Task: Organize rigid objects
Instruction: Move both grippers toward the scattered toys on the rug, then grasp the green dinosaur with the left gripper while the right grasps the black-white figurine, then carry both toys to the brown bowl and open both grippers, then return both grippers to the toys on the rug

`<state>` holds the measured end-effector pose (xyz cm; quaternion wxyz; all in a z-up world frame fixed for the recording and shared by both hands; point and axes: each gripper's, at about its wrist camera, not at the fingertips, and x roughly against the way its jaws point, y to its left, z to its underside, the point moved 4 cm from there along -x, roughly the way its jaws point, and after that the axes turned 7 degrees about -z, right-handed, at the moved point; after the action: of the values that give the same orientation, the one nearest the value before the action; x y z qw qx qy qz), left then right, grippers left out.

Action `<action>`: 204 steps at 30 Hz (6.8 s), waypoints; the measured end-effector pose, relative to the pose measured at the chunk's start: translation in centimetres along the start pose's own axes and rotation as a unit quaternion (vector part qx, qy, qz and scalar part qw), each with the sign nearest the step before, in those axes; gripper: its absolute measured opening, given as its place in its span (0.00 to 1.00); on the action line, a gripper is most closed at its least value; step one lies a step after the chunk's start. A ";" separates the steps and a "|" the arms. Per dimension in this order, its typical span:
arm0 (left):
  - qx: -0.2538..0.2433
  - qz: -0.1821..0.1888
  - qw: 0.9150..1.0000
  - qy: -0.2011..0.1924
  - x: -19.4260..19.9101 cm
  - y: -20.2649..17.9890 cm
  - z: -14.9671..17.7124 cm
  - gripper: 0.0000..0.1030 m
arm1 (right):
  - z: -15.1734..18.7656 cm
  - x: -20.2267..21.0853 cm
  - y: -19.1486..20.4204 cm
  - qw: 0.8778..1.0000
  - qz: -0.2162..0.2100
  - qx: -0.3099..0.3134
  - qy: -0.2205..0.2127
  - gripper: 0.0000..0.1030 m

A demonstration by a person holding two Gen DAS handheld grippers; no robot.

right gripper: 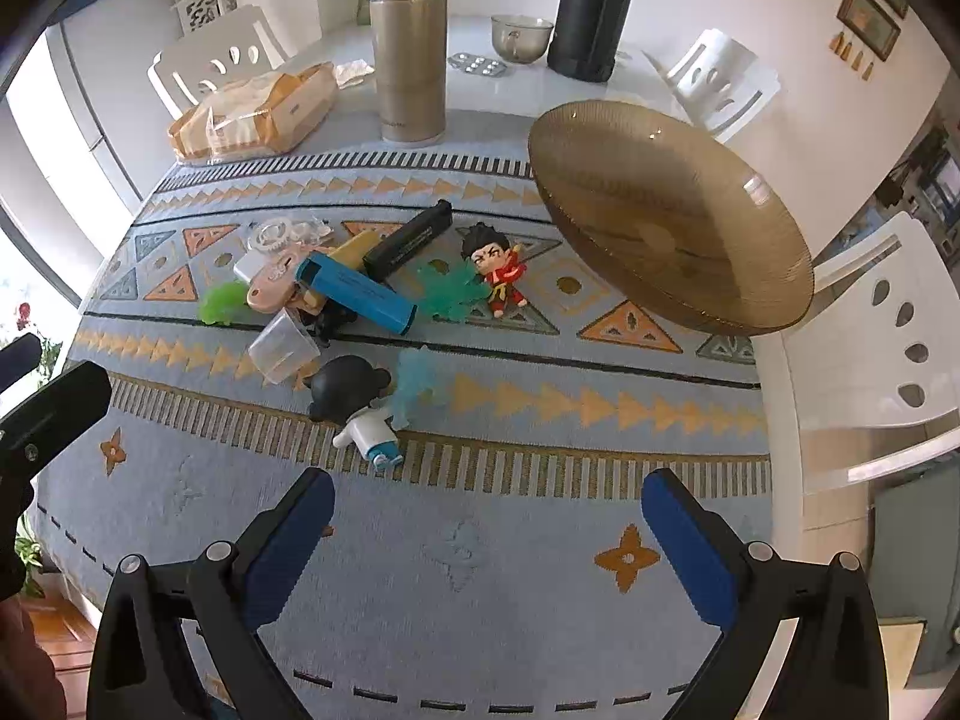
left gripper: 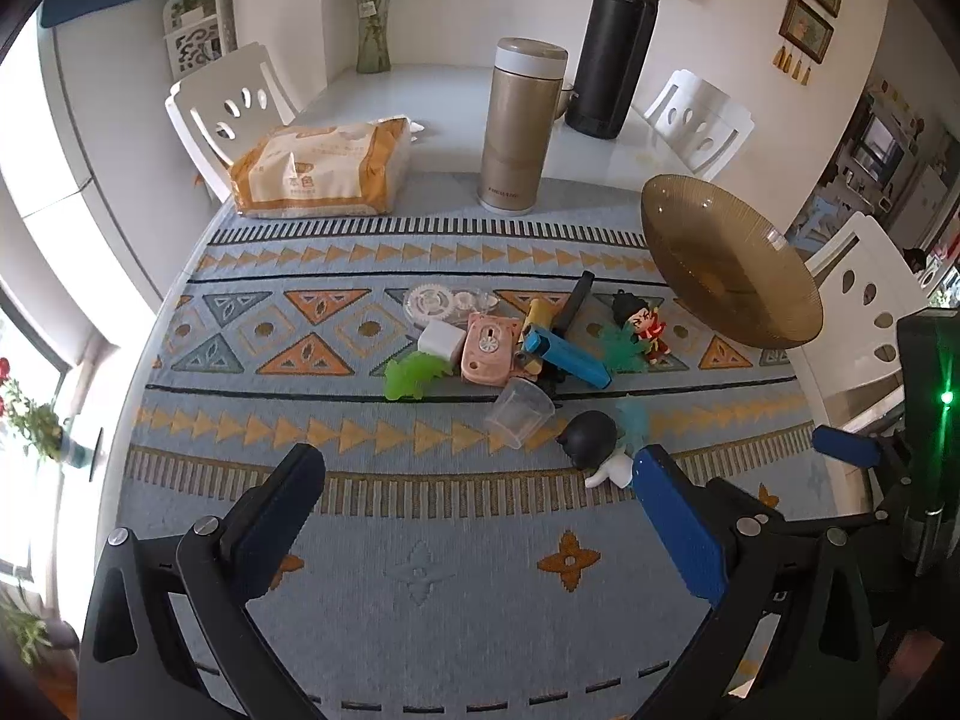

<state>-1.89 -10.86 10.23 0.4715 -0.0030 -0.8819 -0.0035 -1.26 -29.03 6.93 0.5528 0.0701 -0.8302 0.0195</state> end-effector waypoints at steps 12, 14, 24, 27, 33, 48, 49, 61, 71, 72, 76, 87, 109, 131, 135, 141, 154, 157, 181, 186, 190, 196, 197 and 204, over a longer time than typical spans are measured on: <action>-0.004 -0.020 1.000 0.002 -0.4 0.0 -0.4 0.99 | -0.3 -0.3 -0.7 1.000 -0.001 -0.002 -0.001 1.00; -0.004 -0.021 1.000 0.004 -0.7 0.0 -0.4 0.99 | -0.4 -0.4 -0.6 1.000 0.000 -0.001 0.001 1.00; 0.004 -0.020 1.000 0.013 -1.7 0.4 -0.7 0.99 | -0.9 -1.1 -0.8 1.000 -0.010 -0.002 0.009 1.00; 0.016 -0.016 1.000 0.022 -2.3 1.3 -0.8 0.99 | -1.0 -1.3 -0.9 1.000 -0.011 -0.004 0.014 1.00; 0.041 -0.020 0.998 0.043 -3.4 4.6 -0.8 0.99 | -1.3 -2.4 -0.6 0.999 -0.038 -0.016 0.025 0.89; -0.095 0.069 0.986 0.115 -12.2 5.6 -2.7 0.89 | -1.6 -4.3 0.8 0.988 -0.122 -0.084 0.047 0.78; -0.105 0.069 0.985 0.114 -12.3 5.5 -2.8 0.89 | -1.2 -4.5 0.6 0.987 -0.121 -0.092 0.050 0.77; -0.145 0.099 0.975 0.137 -15.5 5.2 -2.9 0.89 | 0.7 -6.1 1.3 0.981 -0.128 -0.136 0.058 0.60; -0.178 0.113 0.969 0.128 -17.5 3.6 -3.7 0.72 | -1.6 -9.0 3.4 0.983 -0.135 -0.115 0.055 0.60; -0.181 0.114 0.969 0.126 -17.5 3.5 -3.8 0.69 | -1.6 -9.1 3.5 0.982 -0.135 -0.115 0.057 0.57; -0.199 0.094 0.970 0.109 -17.4 3.1 -3.9 0.43 | -1.6 -9.3 4.3 0.984 -0.127 -0.110 0.056 0.46; -0.175 0.148 0.967 0.111 -14.8 5.4 -2.3 0.29 | 0.0 -8.5 5.0 0.978 -0.149 -0.140 0.054 0.22; -0.171 0.173 0.965 0.100 -12.7 5.9 -1.1 0.29 | -1.1 -8.1 7.5 0.983 -0.107 -0.149 0.022 0.22; -0.156 0.208 0.966 0.006 -8.4 -15.8 -11.9 0.29 | -8.2 -1.5 -13.9 0.978 -0.079 -0.182 -0.071 0.21; -0.157 0.200 0.967 0.025 -11.1 -19.8 -12.0 0.29 | -8.1 -3.1 -16.4 0.977 -0.080 -0.193 -0.045 0.21; -0.177 0.180 0.966 0.052 -13.3 -22.6 -10.8 0.30 | -7.1 -5.2 -17.9 0.974 -0.103 -0.200 -0.009 0.21; -0.097 0.157 0.982 0.021 -9.7 -16.0 -12.2 0.44 | -6.4 -2.8 -18.9 0.977 -0.084 -0.196 -0.029 0.35; -0.068 0.138 0.988 0.012 -7.9 -11.8 -11.5 0.44 | -6.0 -2.2 -17.9 0.979 -0.085 -0.182 -0.035 0.35; 0.063 0.084 0.991 0.082 -7.1 3.5 -3.0 0.67 | -4.9 -3.8 -1.7 0.983 -0.183 -0.011 0.011 0.42; 0.014 0.104 0.987 0.119 -9.3 0.2 -1.1 0.67 | -3.3 -6.5 -1.5 0.977 -0.203 -0.033 0.054 0.51; -0.007 0.107 0.986 0.130 -10.7 -1.0 -0.3 0.67 | -2.6 -8.4 -1.3 0.971 -0.220 -0.050 0.082 0.51; -0.035 0.105 0.984 0.140 -12.4 -1.9 -0.4 0.66 | -3.4 -10.8 -0.6 0.969 -0.221 -0.038 0.105 0.50; -0.038 0.103 0.984 0.141 -12.7 -2.0 -0.4 0.65 | -3.6 -10.9 -0.5 0.969 -0.220 -0.036 0.102 0.50; -0.040 0.108 0.982 0.151 -13.8 -2.3 -0.1 0.62 | -3.9 -11.9 0.6 0.974 -0.201 -0.006 0.100 0.49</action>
<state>5.88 -13.16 -1.22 0.5960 -0.1166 -0.7944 0.0120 6.70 -26.88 -2.51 0.6262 0.2298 -0.7395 -0.0904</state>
